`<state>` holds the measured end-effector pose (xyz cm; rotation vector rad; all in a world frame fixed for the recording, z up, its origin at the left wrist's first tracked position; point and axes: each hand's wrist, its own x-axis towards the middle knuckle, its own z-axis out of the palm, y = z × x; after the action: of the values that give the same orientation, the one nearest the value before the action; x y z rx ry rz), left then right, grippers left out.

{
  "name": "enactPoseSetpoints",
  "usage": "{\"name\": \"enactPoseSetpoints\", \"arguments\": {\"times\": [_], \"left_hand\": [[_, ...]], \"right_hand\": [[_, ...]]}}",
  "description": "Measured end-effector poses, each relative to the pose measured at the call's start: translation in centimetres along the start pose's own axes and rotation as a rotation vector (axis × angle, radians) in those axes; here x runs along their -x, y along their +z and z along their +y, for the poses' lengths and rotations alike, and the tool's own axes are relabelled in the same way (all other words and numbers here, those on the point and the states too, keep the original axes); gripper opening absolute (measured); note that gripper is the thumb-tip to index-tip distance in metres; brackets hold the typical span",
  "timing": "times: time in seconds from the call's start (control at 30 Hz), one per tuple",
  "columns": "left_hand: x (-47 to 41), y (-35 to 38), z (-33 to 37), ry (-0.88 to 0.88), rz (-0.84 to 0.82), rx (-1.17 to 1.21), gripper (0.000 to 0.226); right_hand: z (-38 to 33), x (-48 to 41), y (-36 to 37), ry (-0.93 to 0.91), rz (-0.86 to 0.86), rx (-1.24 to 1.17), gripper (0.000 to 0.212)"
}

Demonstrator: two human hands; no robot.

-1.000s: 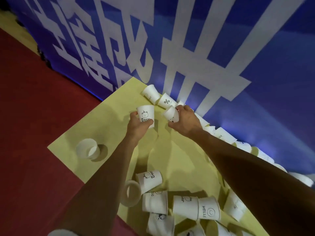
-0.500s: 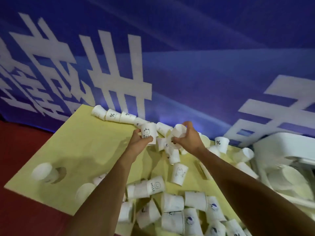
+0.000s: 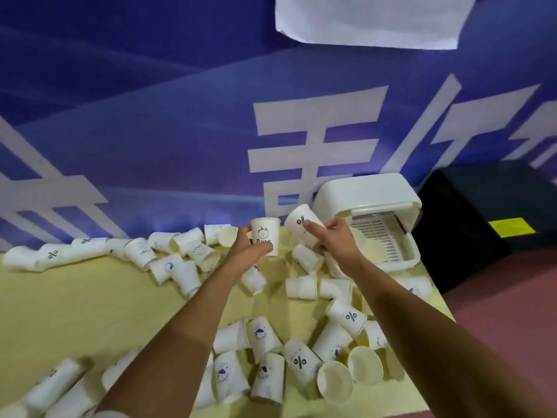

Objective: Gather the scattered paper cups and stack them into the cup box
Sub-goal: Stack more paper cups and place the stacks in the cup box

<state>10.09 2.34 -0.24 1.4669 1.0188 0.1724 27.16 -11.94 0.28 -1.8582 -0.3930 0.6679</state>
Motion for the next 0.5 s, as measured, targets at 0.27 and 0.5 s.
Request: {"name": "enactPoseSetpoints", "arguments": {"times": [0.27, 0.5], "left_hand": [[-0.5, 9.8, 1.3, 0.024, -0.097, -0.133, 0.08], [-0.8, 13.0, 1.2, 0.0, -0.108, -0.192, 0.077]], "right_hand": [[4.4, -0.3, -11.1, 0.017, 0.139, -0.087, 0.055], [7.2, -0.5, -14.4, 0.017, 0.231, -0.034, 0.034]]}}
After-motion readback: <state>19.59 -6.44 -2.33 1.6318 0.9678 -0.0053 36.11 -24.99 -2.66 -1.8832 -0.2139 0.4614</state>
